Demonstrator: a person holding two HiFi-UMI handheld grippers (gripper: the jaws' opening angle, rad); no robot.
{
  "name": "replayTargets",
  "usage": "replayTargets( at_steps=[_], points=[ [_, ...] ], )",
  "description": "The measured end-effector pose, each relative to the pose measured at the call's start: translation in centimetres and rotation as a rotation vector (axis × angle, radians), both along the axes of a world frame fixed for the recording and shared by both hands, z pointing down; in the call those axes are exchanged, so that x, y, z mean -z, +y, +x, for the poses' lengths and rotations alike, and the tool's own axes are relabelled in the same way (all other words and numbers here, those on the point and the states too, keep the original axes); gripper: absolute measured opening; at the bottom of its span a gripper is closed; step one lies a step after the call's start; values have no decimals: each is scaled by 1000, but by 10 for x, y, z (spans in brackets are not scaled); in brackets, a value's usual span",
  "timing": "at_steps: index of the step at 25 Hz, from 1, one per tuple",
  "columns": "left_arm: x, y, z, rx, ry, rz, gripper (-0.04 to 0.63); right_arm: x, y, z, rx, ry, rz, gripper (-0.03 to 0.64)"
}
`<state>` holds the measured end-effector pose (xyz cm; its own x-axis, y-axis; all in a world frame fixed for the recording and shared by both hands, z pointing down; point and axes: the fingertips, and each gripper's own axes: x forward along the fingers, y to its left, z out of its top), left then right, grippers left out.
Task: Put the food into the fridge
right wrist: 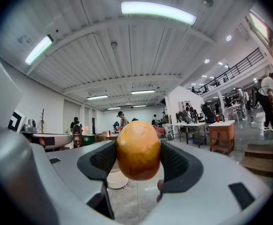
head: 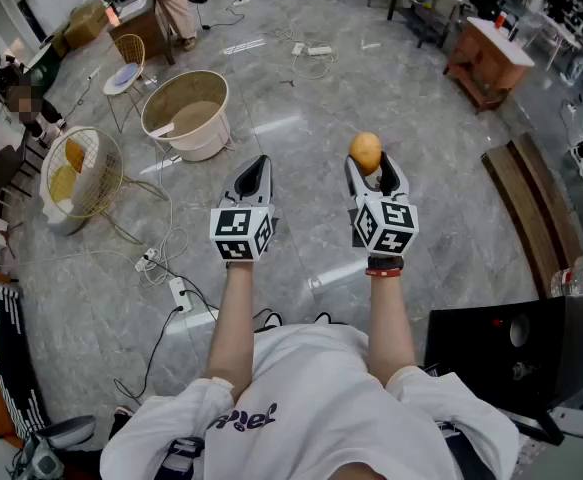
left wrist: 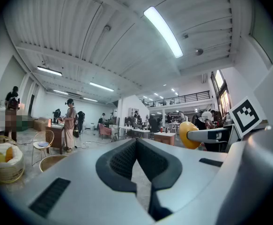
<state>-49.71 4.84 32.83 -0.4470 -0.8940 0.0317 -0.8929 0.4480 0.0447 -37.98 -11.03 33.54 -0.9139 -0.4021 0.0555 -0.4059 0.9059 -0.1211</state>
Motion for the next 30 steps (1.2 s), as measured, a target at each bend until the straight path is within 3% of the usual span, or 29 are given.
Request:
replayTargets(
  at_steps=[6,15,20,30],
  points=[
    [-2,-26,28,-34,10,0,18,0,-15,29,-6,-15,-6,308],
    [-1,-99,83,-176,0,-15,18,1,-66,98,-126,-80,-41,310],
    [-5,-142,107,-300,6,-30,18,-3,-92,136,-239,-105,-83,310],
    [-8,-220,170,-633,18,-26,18,-4,-115,214,-543,-98,-66,310]
  ],
)
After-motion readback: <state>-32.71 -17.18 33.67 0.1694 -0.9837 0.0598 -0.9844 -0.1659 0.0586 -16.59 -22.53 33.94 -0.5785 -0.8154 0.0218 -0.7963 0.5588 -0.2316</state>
